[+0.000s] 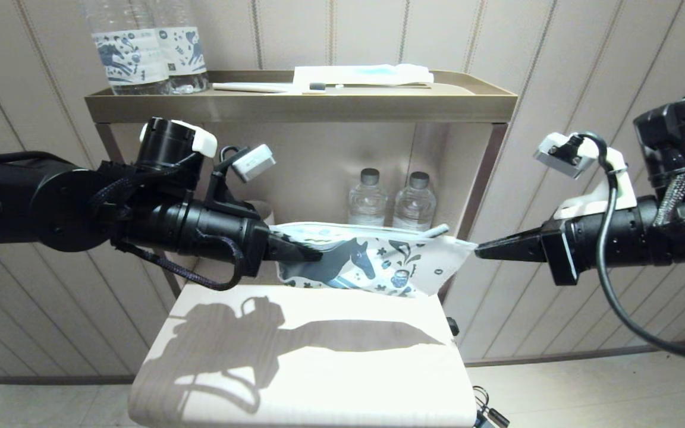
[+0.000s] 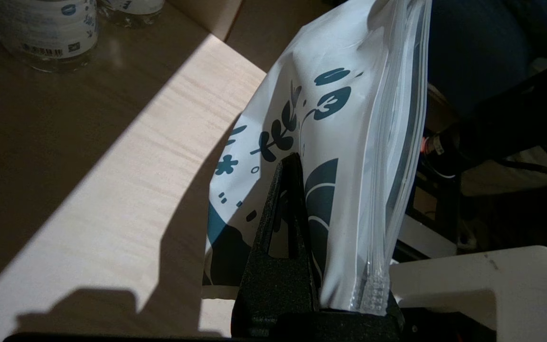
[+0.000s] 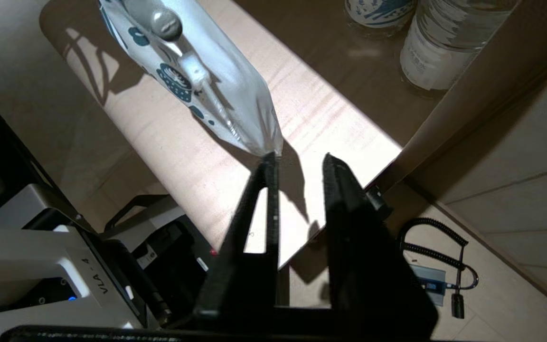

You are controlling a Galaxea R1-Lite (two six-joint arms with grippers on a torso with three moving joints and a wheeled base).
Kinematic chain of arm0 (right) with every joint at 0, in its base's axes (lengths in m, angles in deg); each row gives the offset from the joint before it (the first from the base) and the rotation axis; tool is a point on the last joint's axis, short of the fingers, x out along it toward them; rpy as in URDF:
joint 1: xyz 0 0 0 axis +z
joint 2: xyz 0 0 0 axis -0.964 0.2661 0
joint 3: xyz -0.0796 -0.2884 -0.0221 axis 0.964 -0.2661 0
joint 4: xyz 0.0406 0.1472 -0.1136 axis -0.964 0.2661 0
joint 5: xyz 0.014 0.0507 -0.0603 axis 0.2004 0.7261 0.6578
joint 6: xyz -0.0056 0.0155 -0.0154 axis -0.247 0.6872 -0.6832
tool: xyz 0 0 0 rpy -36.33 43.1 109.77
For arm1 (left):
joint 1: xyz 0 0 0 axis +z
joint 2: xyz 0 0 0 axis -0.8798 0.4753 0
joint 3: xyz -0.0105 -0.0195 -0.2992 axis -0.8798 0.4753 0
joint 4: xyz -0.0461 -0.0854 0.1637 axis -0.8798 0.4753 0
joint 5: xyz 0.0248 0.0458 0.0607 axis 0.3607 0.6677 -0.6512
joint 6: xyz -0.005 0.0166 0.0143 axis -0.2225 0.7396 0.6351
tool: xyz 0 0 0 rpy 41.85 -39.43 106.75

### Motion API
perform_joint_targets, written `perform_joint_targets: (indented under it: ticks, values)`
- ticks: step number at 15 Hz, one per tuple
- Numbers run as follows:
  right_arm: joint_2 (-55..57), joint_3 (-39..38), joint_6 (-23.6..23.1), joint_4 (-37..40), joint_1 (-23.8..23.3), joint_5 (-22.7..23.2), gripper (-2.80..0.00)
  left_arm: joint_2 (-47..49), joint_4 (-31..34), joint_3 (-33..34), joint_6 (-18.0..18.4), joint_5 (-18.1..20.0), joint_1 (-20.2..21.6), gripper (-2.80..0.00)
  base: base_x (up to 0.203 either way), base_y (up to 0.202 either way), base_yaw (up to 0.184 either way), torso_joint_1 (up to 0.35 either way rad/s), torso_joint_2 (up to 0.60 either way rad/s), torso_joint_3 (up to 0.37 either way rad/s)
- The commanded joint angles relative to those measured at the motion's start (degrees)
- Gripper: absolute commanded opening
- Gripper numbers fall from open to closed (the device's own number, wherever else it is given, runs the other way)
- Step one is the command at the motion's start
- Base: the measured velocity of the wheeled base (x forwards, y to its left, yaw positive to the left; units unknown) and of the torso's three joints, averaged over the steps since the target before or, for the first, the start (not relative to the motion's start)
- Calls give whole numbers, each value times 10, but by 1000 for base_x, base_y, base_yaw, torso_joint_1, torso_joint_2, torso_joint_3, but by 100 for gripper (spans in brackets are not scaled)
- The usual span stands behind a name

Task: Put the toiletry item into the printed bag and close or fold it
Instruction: Hand it to the other hand

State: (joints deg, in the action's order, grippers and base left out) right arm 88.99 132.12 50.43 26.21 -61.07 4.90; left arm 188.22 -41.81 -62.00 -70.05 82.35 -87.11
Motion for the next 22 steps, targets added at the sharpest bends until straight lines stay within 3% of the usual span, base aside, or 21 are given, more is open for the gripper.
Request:
perform_joint_targets:
  ticks: [1,4,9,13,22]
  values:
    - [-5,1,-6,5,-1,3,0,0,1,-6,-14,11,2,-280,0,0,0,0,0,0]
    - [-9,12,-6,22,-1,16,0,0,1,-7,-15,22,7,-280,0,0,0,0,0,0]
    - [0,16,-12,42,-20,171,0,1,15,-8,-16,55,7,-280,0,0,0,0,0,0]
    - [46,7,-66,40,-8,182,0,3,25,-9,-16,79,7,-280,0,0,0,0,0,0]
    - [47,-15,-102,37,48,186,0,13,42,-7,-13,80,-11,-280,0,0,0,0,0,0]
